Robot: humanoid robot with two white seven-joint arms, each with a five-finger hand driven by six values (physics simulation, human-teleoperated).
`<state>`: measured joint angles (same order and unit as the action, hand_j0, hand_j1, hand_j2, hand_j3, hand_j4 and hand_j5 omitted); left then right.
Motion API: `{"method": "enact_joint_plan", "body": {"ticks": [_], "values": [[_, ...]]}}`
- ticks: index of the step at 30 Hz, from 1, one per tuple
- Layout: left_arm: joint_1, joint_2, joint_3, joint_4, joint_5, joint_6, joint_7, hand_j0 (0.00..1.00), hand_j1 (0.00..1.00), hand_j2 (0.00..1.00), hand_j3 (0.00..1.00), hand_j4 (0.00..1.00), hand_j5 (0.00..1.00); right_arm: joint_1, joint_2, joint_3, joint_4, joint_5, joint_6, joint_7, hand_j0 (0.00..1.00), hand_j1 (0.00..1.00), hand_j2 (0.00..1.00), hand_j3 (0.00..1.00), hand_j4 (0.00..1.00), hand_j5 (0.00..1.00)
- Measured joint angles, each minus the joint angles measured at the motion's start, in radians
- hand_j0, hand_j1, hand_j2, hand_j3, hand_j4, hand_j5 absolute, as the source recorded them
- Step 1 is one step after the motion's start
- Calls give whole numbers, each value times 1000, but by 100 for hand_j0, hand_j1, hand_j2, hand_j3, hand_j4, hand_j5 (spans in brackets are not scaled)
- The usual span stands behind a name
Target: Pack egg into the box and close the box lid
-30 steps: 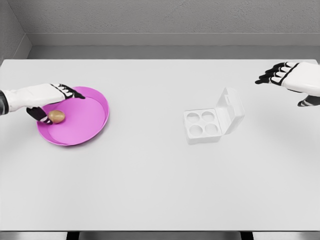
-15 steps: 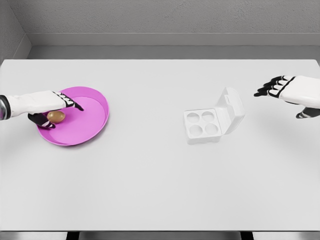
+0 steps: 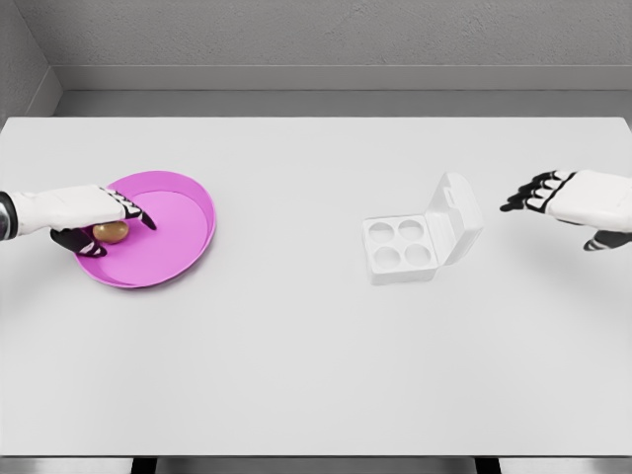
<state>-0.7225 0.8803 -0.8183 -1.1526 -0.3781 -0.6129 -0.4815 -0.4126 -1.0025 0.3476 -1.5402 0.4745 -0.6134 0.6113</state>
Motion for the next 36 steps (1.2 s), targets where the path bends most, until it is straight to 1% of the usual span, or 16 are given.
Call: {"method": "enact_joint_plan", "body": {"ticks": [3,15,21,25,26,30,32,33,34,36], "values": [[2,0,0,0,-1,0,-3,75,75,75,75,75,75,0,3,7,-1,2,0,0,100,100,100,100,100,100],[-2,1,1,10,-3,0,-6,73,73,73,73,73,73,0,14,24,-19,4,0,0,100,100,100,100,100,100],[-2,1,2,18,-2,1,-6,70,70,70,70,70,70,-2,14,27,-15,11,0,0,100,100,100,100,100,100],[-2,1,2,20,-2,1,-6,70,70,70,70,70,70,-6,14,26,-9,17,0,0,100,100,100,100,100,100],[-2,1,3,20,-3,0,-7,67,67,67,67,67,67,-8,14,25,-8,18,0,0,100,100,100,100,100,100],[-2,0,4,20,1,2,-14,63,63,63,63,63,63,-9,14,23,-7,19,0,0,100,100,100,100,100,100],[-2,0,5,20,3,3,-16,55,55,55,55,55,55,-8,13,23,-6,18,0,0,100,100,100,100,100,100],[-2,0,5,20,4,4,-17,54,54,54,54,54,54,-8,13,23,-6,18,0,0,100,100,100,100,100,100],[-2,1,5,20,5,4,-18,49,49,49,49,49,49,-8,13,23,-6,18,0,0,100,100,100,100,100,100],[-2,1,5,20,7,5,-19,46,46,46,46,46,46,-8,13,23,-6,18,0,0,100,100,100,100,100,100]]}}
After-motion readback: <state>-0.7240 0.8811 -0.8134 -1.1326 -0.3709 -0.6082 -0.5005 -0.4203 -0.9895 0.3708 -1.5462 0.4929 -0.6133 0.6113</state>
